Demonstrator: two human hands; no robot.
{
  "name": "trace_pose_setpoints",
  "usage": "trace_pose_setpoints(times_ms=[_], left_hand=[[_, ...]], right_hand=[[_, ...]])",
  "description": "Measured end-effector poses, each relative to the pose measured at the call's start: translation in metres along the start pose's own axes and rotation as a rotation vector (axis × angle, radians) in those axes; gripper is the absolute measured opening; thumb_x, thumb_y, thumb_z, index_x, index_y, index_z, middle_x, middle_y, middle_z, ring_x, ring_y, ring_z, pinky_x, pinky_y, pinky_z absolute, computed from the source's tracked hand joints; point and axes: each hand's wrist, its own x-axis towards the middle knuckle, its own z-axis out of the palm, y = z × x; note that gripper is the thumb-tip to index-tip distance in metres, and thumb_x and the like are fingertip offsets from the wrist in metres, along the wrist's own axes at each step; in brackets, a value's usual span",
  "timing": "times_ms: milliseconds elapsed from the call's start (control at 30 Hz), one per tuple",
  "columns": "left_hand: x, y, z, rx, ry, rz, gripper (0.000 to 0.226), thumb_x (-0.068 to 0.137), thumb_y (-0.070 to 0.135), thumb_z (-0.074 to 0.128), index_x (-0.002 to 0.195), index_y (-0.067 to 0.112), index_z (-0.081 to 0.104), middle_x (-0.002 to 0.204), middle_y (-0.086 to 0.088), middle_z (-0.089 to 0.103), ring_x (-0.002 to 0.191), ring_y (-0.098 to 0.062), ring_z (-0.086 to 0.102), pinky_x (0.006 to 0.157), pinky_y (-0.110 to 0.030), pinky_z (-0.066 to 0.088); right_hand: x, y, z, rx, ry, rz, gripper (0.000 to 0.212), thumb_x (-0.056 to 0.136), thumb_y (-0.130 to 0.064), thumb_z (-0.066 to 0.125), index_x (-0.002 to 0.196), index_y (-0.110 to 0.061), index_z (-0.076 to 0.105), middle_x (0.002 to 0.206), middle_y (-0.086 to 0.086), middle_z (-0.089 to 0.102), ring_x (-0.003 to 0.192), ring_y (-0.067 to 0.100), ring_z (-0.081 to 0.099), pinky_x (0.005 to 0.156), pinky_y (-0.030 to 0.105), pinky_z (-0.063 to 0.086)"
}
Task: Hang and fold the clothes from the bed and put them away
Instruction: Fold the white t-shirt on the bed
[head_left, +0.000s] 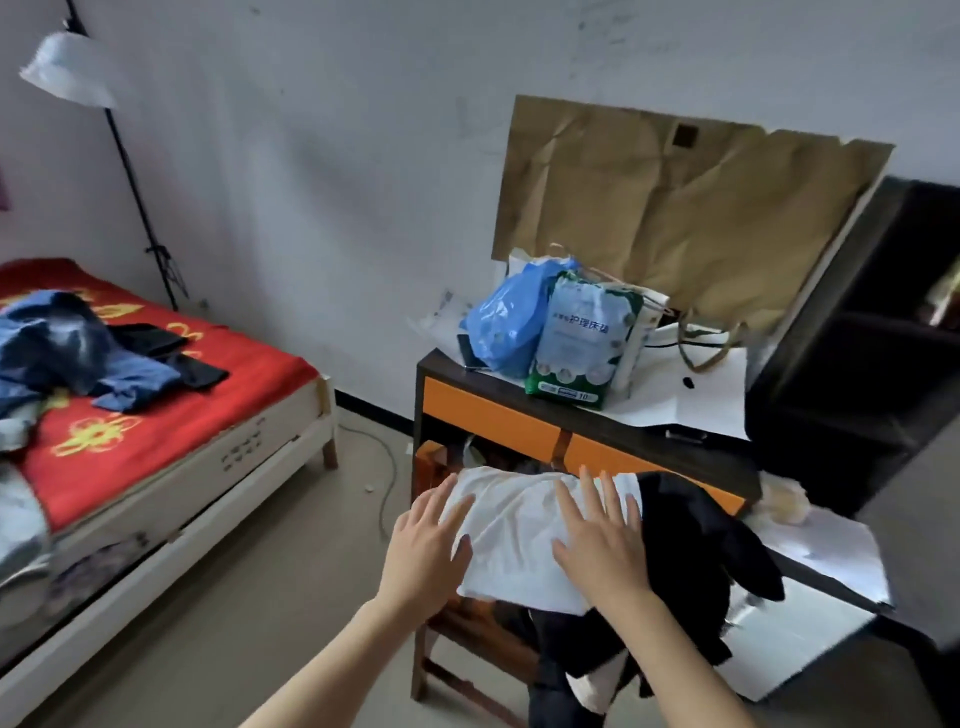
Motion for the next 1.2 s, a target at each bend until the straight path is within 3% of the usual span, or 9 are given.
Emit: trace_pose_setpoints(times_ms=[67, 200, 300, 467, 700, 800, 933, 1067, 1200], left_hand=[[0.005, 0.008, 0.016, 0.049, -0.152, 0.057, 0.061, 0.093, 0.033, 0.049, 0.149, 0.027, 0.024, 0.159, 0.000, 0.008, 0.146, -0.018, 0.010, 0.115, -0.036, 0.018], [0.012, 0.011, 0.039, 0.068, -0.381, 0.085, 0.075, 0.093, 0.047, 0.044, 0.150, 0.035, -0.002, 0.159, 0.004, -0.010, 0.146, -0.018, -0.009, 0.116, -0.040, 0.008], [0.010, 0.004, 0.046, 0.097, -0.491, 0.098, 0.075, 0.090, 0.058, 0.044, 0.150, 0.038, 0.003, 0.158, 0.005, -0.013, 0.146, -0.020, -0.009, 0.116, -0.044, 0.011], [0.009, -0.006, 0.048, 0.091, -0.528, 0.102, 0.073, 0.088, 0.062, 0.042, 0.149, 0.042, 0.008, 0.158, 0.007, -0.014, 0.146, -0.019, -0.007, 0.116, -0.046, 0.011], [-0.007, -0.025, 0.040, -0.047, -0.633, -0.044, 0.079, 0.085, 0.055, 0.053, 0.149, 0.043, 0.008, 0.159, 0.009, -0.005, 0.146, -0.022, 0.001, 0.114, -0.045, 0.016], [-0.016, -0.034, 0.035, -0.073, -0.612, -0.120, 0.079, 0.087, 0.055, 0.053, 0.148, 0.043, 0.004, 0.159, 0.007, -0.003, 0.145, -0.023, 0.001, 0.115, -0.047, 0.016], [-0.016, -0.041, 0.019, -0.100, -0.492, -0.177, 0.087, 0.085, 0.054, 0.057, 0.148, 0.042, -0.001, 0.159, 0.005, -0.002, 0.144, -0.023, 0.006, 0.115, -0.046, 0.022], [-0.012, -0.039, 0.004, -0.190, -0.387, -0.238, 0.108, 0.075, 0.055, 0.068, 0.145, 0.043, -0.015, 0.159, 0.004, -0.011, 0.145, -0.023, -0.003, 0.115, -0.049, 0.014], [-0.021, -0.036, -0.005, -0.282, -0.266, -0.238, 0.123, 0.070, 0.052, 0.074, 0.130, 0.044, -0.032, 0.157, 0.007, -0.016, 0.145, -0.019, -0.008, 0.116, -0.042, 0.008]], right_hand=[[-0.005, 0.016, 0.014, -0.012, -0.104, 0.052, 0.063, 0.096, -0.046, 0.037, 0.150, -0.027, 0.010, 0.159, 0.005, 0.003, 0.145, 0.021, 0.007, 0.115, 0.039, 0.007], [-0.003, 0.017, 0.017, 0.043, -0.057, 0.063, 0.050, 0.094, -0.047, 0.043, 0.142, -0.036, 0.033, 0.153, 0.000, 0.023, 0.138, 0.018, 0.025, 0.110, 0.033, 0.018], [0.005, 0.012, 0.015, 0.056, 0.001, 0.096, 0.037, 0.094, -0.042, 0.045, 0.130, -0.038, 0.050, 0.144, -0.003, 0.039, 0.127, 0.019, 0.039, 0.102, 0.030, 0.025], [0.014, 0.016, 0.016, -0.021, -0.033, 0.080, 0.034, 0.097, -0.034, 0.040, 0.129, -0.035, 0.052, 0.132, 0.000, 0.050, 0.117, 0.023, 0.047, 0.097, 0.031, 0.030], [0.042, 0.014, 0.006, -0.152, -0.084, 0.017, 0.032, 0.101, -0.034, 0.034, 0.116, -0.026, 0.061, 0.117, 0.003, 0.057, 0.110, 0.023, 0.054, 0.092, 0.033, 0.035], [0.054, 0.007, -0.002, -0.081, -0.105, 0.012, 0.031, 0.101, -0.030, 0.033, 0.115, -0.022, 0.060, 0.118, 0.004, 0.060, 0.110, 0.024, 0.055, 0.091, 0.033, 0.036], [0.068, -0.016, -0.028, 0.379, -0.110, 0.105, 0.025, 0.097, -0.019, 0.036, 0.103, -0.013, 0.060, 0.106, 0.009, 0.065, 0.102, 0.030, 0.058, 0.074, 0.031, 0.041], [0.070, -0.047, -0.067, 0.661, 0.058, -0.069, 0.024, 0.095, -0.013, 0.043, 0.099, -0.011, 0.067, 0.098, 0.007, 0.069, 0.094, 0.026, 0.061, 0.071, 0.030, 0.042], [0.072, -0.069, -0.110, 0.876, 0.176, -0.241, 0.022, 0.094, -0.011, 0.049, 0.098, -0.002, 0.069, 0.092, 0.010, 0.070, 0.088, 0.023, 0.062, 0.079, 0.033, 0.047]])
